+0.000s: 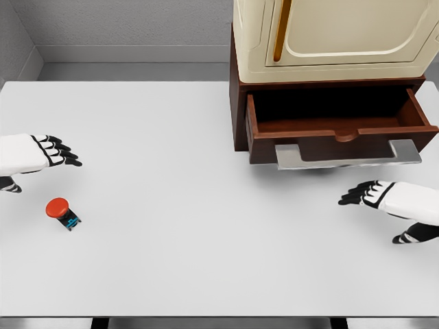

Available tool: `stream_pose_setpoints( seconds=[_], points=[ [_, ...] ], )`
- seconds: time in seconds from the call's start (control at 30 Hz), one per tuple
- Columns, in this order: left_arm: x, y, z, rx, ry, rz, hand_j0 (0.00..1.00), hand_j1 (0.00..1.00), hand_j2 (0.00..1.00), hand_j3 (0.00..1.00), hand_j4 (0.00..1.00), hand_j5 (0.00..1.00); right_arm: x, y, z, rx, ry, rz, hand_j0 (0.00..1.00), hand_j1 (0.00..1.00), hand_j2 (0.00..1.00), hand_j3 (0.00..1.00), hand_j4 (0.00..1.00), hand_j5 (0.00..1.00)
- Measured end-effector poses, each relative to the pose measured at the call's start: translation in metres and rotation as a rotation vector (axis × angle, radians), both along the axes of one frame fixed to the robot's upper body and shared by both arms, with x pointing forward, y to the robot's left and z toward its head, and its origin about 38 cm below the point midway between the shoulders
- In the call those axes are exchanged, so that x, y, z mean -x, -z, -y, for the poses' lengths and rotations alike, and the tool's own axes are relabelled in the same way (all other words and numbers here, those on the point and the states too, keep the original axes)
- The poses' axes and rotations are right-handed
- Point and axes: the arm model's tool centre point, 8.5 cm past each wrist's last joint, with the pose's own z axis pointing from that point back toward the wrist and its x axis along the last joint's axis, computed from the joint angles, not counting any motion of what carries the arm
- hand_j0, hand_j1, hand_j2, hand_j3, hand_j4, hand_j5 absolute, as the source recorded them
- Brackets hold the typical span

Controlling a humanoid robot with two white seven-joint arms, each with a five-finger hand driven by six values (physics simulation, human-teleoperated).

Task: Put the switch into the drawer with left arm, and close the drawer with right arm

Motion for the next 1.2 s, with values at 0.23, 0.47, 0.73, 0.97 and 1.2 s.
stream_pose_setpoints(
  seconds=[0.23,0.47,0.73,0.97,1.2],
  points=[
    [0.013,0.004,0.007,-0.023,0.042,-0.03,1.0,1.0,1.0,1.0,1.0,1.0,0.0,0.001,0.0,0.0,-0.001,-0.003,0.94,0.94,0.94,0.94,0.94,0.94],
    [0.031,0.019,0.022,-0.058,0.104,-0.104,1.0,1.0,1.0,1.0,1.0,1.0,0.001,-0.005,0.008,0.002,0.024,0.015,0.62,0.62,0.62,0.62,0.62,0.62],
    [0.035,0.024,0.025,-0.063,0.118,-0.121,0.84,0.84,0.84,0.84,0.84,0.84,0.022,-0.013,0.046,0.004,0.144,0.019,0.62,0.62,0.62,0.62,0.62,0.62],
    [0.036,0.027,0.026,-0.064,0.121,-0.131,0.84,0.84,0.84,0.84,0.84,0.84,0.041,-0.035,0.078,-0.046,0.267,0.077,0.63,0.63,0.63,0.63,0.63,0.63],
    [0.038,0.029,0.026,-0.064,0.123,-0.138,0.81,0.81,0.81,0.81,0.81,0.81,0.04,-0.052,0.083,-0.093,0.288,0.123,0.63,0.63,0.63,0.63,0.63,0.63]
  ],
)
